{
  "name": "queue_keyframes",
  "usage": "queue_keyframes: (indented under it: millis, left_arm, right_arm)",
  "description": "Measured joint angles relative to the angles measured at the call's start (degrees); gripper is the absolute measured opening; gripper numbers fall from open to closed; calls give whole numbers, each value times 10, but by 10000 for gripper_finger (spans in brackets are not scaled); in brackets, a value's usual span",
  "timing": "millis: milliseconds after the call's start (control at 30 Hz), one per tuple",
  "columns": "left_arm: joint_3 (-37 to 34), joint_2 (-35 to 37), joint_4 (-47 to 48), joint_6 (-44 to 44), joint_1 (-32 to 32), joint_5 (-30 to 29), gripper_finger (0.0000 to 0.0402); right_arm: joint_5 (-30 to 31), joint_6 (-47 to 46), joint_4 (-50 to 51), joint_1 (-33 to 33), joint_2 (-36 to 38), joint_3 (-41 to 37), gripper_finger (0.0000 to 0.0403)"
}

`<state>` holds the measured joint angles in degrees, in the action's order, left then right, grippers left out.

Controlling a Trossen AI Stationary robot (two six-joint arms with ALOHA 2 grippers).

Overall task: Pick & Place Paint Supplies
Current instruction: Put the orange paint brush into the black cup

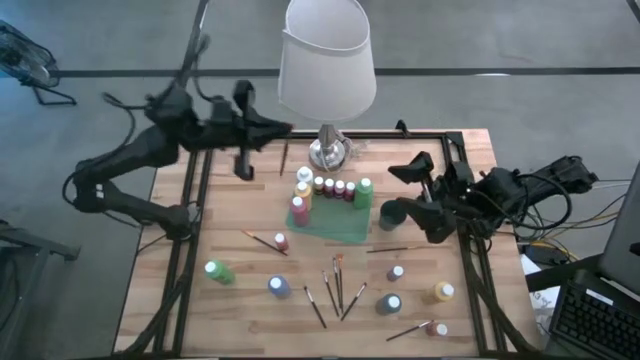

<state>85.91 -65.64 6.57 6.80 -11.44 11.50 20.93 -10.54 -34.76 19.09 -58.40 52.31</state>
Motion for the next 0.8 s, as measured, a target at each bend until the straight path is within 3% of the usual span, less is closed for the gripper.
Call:
queue_keyframes:
  millis: [100, 233, 367, 600, 800]
  left_arm:
    - [0, -33, -39, 2, 23, -2, 0]
    - [4, -87, -124, 2, 43, -31, 0]
    - [37, -135, -143, 4, 51, -59, 0]
    - [126, -227, -140, 5, 60, -56, 0]
    - [192, -278, -141, 7, 64, -37, 0]
  right_arm:
    - [14, 17, 88, 0, -8, 46, 364]
    - [73, 18, 269, 0, -15, 135, 364]
    - [132, 16, 417, 0, -32, 221, 364]
    - [195, 51, 511, 0, -72, 308, 364]
    - [251, 49, 544, 0, -77, 328, 364]
